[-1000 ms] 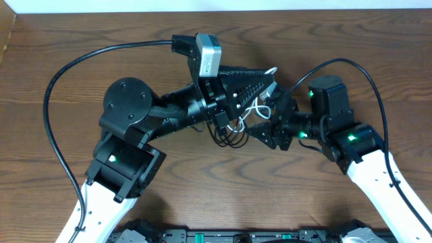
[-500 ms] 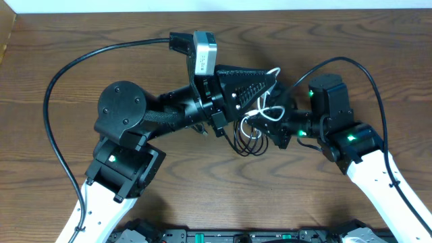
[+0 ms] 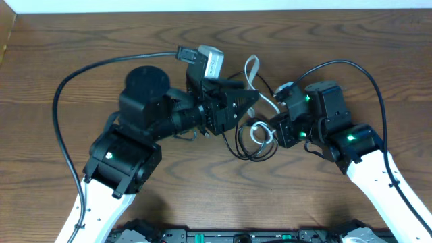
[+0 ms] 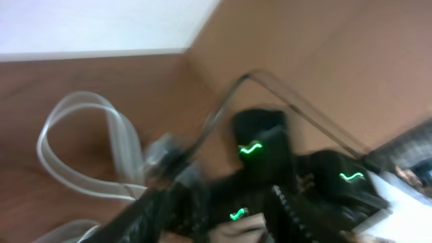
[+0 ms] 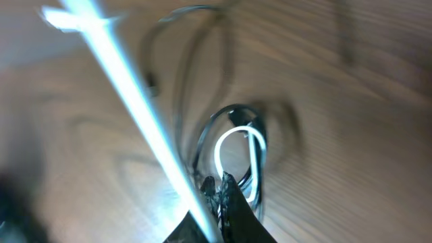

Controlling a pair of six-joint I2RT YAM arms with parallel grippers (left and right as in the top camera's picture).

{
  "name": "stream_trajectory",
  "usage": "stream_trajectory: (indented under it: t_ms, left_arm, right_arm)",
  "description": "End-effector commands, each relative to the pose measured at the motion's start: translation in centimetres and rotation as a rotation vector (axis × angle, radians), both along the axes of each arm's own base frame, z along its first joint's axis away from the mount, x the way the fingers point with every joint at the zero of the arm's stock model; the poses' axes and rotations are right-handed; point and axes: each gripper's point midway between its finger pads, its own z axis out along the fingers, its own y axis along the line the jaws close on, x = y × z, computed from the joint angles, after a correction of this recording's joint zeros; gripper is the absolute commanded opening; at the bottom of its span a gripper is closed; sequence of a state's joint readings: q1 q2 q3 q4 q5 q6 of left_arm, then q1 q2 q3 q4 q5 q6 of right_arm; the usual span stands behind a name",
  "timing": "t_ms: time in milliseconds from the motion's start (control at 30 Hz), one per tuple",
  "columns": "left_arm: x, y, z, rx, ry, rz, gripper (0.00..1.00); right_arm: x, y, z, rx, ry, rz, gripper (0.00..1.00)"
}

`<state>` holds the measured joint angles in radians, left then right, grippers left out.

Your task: Untangle cables

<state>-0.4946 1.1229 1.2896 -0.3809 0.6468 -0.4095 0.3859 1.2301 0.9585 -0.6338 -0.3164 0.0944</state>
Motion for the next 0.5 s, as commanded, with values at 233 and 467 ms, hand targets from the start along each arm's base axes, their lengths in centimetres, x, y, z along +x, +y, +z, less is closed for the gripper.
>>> stream_trajectory:
  t_ms: [233, 467]
  left_arm:
    - [4.8, 4.2, -12.8, 0.426, 0.267, 0.286, 0.57]
    - [5.0, 2.2, -18.0, 0.474, 0.429, 0.185, 0.55]
  right_arm:
    - [0.5, -0.4, 0.1, 0.093, 0.114, -0.224, 0.01]
    - [0.2, 0.6, 0.7, 0.143, 0.125, -0.180, 0.01]
